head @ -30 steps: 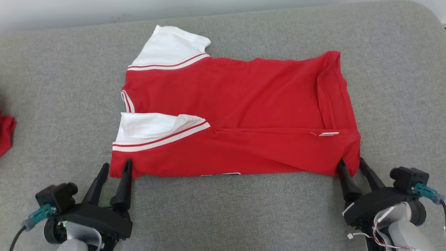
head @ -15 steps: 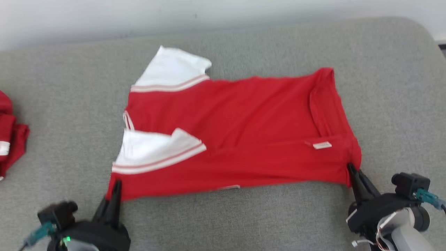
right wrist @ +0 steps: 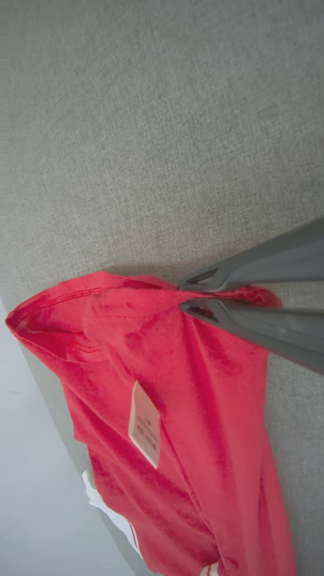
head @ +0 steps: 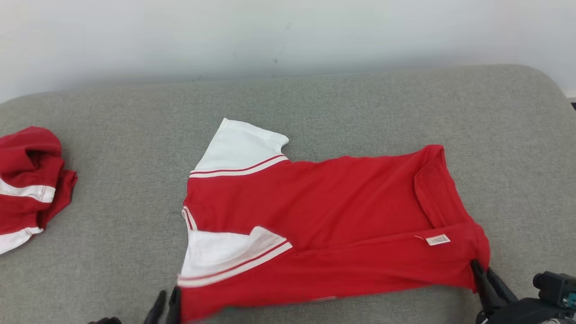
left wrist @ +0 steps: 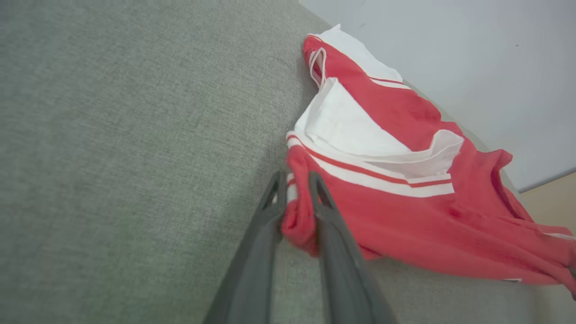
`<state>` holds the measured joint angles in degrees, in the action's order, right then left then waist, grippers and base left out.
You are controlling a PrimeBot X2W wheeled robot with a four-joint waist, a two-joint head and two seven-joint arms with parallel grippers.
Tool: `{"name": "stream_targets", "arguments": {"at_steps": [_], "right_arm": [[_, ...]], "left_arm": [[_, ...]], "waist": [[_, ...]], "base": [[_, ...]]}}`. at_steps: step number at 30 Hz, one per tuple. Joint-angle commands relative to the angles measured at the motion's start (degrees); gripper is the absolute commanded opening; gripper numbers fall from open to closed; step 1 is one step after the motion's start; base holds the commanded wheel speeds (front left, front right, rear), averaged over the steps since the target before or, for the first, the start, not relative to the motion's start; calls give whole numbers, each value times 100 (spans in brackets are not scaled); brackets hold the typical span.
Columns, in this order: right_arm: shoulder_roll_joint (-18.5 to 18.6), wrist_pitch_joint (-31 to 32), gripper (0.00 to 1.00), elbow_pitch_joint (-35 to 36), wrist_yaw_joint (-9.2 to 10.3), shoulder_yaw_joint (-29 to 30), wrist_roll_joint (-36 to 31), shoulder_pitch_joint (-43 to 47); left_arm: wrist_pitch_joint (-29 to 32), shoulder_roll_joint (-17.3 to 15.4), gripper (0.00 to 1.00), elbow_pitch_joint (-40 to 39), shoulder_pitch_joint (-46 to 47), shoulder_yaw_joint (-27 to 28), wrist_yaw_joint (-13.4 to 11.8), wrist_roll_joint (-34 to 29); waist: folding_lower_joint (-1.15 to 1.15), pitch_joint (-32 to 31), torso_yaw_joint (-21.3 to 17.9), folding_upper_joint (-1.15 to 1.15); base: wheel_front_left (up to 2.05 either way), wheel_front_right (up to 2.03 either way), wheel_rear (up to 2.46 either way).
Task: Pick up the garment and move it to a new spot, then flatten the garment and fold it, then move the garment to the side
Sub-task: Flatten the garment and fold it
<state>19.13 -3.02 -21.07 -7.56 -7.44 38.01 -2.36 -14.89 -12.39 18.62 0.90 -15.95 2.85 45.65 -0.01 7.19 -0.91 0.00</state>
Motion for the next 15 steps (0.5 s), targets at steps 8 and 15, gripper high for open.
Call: {"name": "stream_targets", "arguments": {"at_steps": [8, 15], "right_arm": [[-346, -193, 100, 747, 16, 220, -572, -42], [-735, -708, 100, 1290, 16, 305, -1134, -176]], "left_arm": [[-26, 143, 100, -409, 215, 582, -90, -620], [-25, 287, 100, -956, 352, 1269, -117, -1666]], "waist": [[1, -81, -60, 0], [1, -170, -112, 0]], "base": [[0, 0, 0], [0, 0, 0]]}}
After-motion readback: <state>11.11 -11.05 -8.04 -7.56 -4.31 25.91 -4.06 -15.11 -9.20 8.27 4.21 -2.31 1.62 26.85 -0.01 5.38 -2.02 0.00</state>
